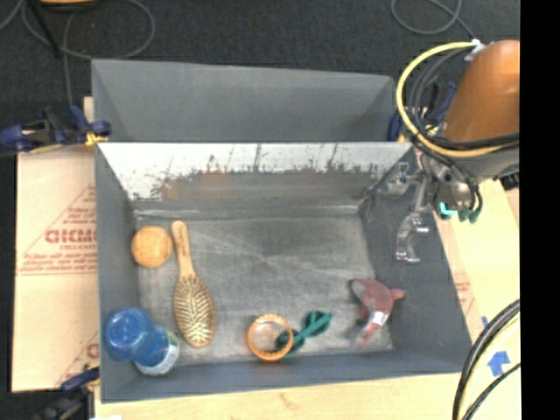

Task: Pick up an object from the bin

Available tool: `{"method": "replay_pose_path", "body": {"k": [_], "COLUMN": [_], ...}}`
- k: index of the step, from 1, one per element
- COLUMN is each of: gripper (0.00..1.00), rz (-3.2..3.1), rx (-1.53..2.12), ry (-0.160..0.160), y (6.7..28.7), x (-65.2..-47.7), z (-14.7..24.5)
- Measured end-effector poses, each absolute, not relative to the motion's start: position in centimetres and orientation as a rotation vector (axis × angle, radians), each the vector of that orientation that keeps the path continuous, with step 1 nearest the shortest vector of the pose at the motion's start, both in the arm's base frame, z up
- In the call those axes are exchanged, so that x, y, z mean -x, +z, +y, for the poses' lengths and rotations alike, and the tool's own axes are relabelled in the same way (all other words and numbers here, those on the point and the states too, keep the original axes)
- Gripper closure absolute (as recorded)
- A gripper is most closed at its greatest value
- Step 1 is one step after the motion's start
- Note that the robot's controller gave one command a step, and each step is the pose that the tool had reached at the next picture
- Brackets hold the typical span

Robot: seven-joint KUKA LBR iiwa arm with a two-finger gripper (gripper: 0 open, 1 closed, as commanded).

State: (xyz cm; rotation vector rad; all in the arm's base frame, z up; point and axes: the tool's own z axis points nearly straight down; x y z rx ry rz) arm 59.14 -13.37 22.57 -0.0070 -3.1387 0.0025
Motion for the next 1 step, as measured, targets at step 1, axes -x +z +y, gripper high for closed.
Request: {"method": "replay_pose_path", "body": {"k": [1], "gripper": [0.0], "rz": [-3.146], "rx": [0.003], "ry": [0.005], "y": [23.01], "x": [-59.31], "z": [-13.33]}}
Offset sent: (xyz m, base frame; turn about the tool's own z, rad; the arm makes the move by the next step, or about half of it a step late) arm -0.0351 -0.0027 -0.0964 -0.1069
